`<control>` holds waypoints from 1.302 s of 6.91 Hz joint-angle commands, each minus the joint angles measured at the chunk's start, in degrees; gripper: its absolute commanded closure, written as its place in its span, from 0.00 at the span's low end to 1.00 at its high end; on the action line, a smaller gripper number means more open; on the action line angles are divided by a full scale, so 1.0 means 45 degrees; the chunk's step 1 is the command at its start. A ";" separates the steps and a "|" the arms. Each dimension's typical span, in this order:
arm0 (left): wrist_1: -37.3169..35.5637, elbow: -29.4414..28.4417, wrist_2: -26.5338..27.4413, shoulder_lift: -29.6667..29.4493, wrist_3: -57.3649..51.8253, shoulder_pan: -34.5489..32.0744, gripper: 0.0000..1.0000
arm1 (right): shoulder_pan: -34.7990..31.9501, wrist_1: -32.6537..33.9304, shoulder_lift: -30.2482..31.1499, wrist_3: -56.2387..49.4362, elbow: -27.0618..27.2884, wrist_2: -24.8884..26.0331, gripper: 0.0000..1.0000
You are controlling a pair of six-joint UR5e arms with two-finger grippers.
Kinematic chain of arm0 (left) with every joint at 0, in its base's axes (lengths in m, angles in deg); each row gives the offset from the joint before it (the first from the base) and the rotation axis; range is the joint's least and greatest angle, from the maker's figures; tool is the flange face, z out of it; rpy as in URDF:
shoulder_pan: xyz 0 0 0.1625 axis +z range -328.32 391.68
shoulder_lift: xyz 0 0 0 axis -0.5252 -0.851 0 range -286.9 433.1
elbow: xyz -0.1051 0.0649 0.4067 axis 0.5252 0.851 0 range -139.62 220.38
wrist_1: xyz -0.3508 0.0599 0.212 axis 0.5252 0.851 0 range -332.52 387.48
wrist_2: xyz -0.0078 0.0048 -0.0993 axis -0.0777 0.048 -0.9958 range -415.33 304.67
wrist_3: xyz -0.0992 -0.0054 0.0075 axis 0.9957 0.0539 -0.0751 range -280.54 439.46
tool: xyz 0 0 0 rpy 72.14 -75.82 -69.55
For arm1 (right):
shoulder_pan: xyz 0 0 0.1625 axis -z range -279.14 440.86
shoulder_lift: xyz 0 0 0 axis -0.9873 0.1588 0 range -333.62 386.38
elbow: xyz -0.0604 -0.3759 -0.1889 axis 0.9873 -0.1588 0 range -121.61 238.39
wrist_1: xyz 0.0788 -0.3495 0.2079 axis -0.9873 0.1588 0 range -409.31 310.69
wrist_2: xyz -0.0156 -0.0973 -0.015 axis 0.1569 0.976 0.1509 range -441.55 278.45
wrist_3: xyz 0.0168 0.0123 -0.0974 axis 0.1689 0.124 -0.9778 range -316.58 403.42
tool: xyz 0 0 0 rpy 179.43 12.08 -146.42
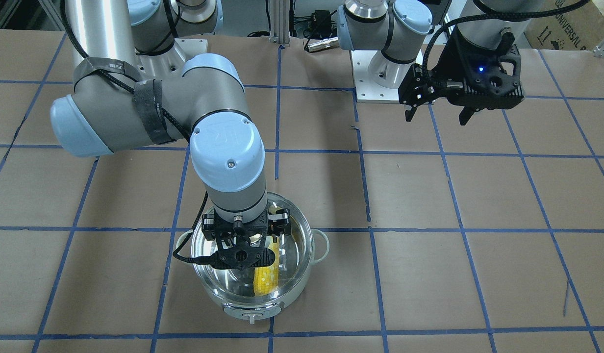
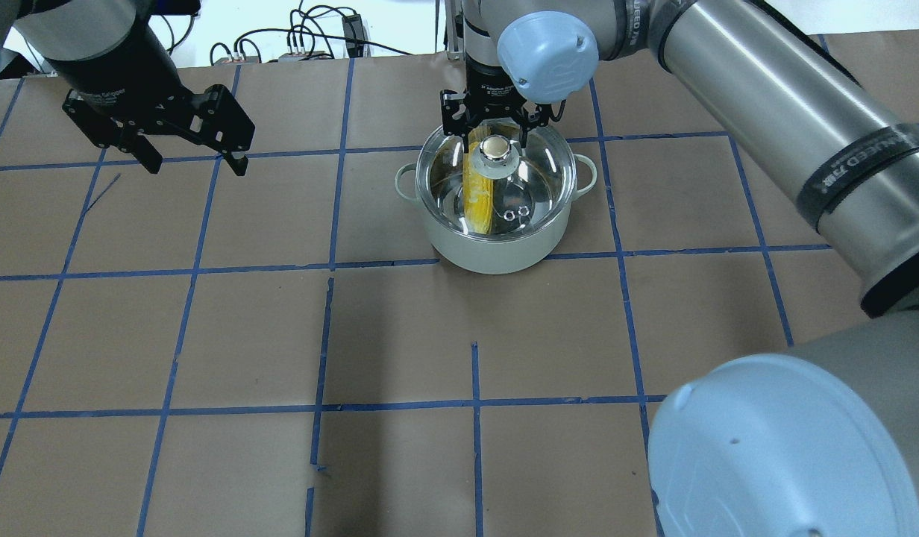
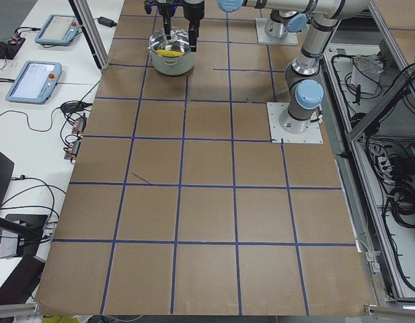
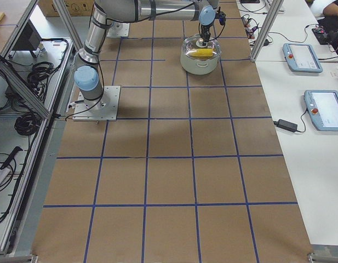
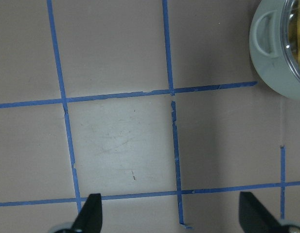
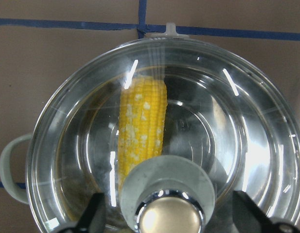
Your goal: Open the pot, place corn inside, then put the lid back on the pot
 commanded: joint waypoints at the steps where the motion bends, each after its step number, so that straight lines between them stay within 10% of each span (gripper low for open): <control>1: 0.0000 0.0001 -0.0001 0.0013 0.0000 0.0000 0.00 | 0.0632 -0.1034 0.0288 -0.0105 -0.1052 -0.0009 0.00; 4: 0.0000 0.0001 -0.0001 0.0013 0.0020 0.0000 0.00 | 0.1824 -0.1785 0.2022 -0.0183 -0.0846 0.0497 0.00; 9: 0.0000 -0.0116 0.0116 0.0013 0.0039 0.0000 0.00 | 0.3369 -0.1863 0.6184 -0.1355 0.3489 0.0226 0.00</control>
